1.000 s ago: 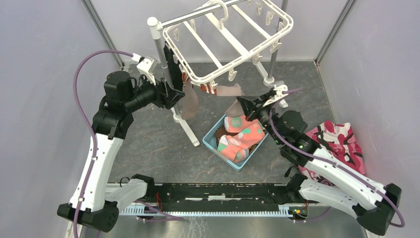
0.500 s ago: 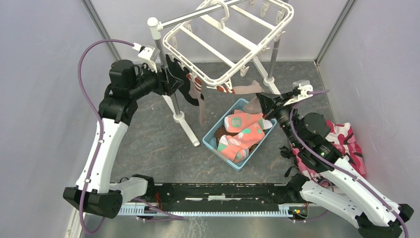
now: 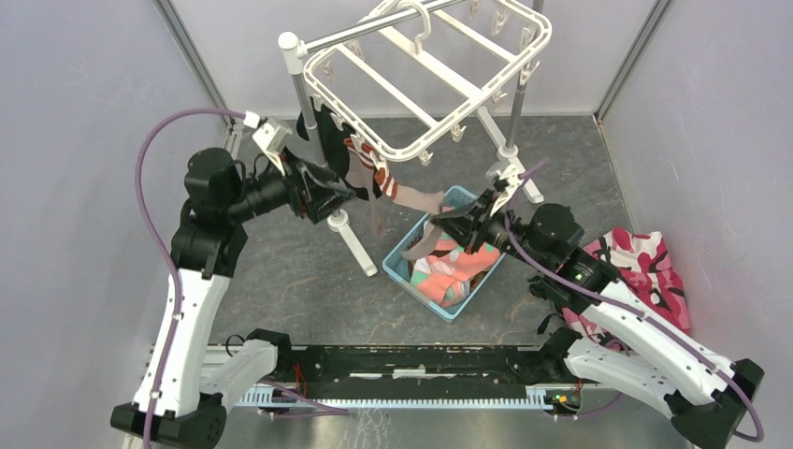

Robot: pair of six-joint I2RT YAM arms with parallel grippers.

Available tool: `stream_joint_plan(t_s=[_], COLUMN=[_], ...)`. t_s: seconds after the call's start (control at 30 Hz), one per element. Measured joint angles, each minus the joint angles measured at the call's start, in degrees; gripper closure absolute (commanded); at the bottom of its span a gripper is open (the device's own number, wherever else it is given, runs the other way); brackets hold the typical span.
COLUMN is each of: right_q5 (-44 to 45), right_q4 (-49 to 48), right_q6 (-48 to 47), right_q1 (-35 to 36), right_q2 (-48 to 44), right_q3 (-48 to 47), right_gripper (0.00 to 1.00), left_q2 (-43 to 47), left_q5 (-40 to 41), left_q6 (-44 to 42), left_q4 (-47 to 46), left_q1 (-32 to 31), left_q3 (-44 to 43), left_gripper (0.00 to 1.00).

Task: Remove the socks clipped to the hanger
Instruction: Remove the sock from the hanger.

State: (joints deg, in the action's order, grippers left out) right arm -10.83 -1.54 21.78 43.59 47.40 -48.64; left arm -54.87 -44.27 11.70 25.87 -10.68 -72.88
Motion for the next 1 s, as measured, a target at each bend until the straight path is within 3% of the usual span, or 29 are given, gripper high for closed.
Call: stream_joint_plan(t_s=[0.27, 0.47, 0.77, 1.0], right_q5=[-11.17, -11.21, -9.49, -12.85], right_q4=[-4.13, -8.66, -11.21, -13.29], right_q6=[1.03, 0.70, 0.81, 1.40], right_q1=[4.87, 11.56, 12.17, 12.17], right_q2=[1.01, 3.89, 4.92, 5.49], right_q3=[5.14, 6.56, 7.52, 6.69], right_gripper=[1.00, 1.00, 1.00, 1.00], left_q2=[5.92, 4.31, 3.91, 3.82], left_q5=[-8.85, -10.10, -9.79, -10.45], left_q6=[0.55, 4.26, 11.08, 16.04], left_q4=[-0.61, -4.52, -13.53, -17.42], left_q1=[-0.02, -0.35, -3.50, -6.62], left_q3=[12.37, 16.17, 16.94, 22.91], left_gripper=[0.18, 0.17, 0.12, 0.03])
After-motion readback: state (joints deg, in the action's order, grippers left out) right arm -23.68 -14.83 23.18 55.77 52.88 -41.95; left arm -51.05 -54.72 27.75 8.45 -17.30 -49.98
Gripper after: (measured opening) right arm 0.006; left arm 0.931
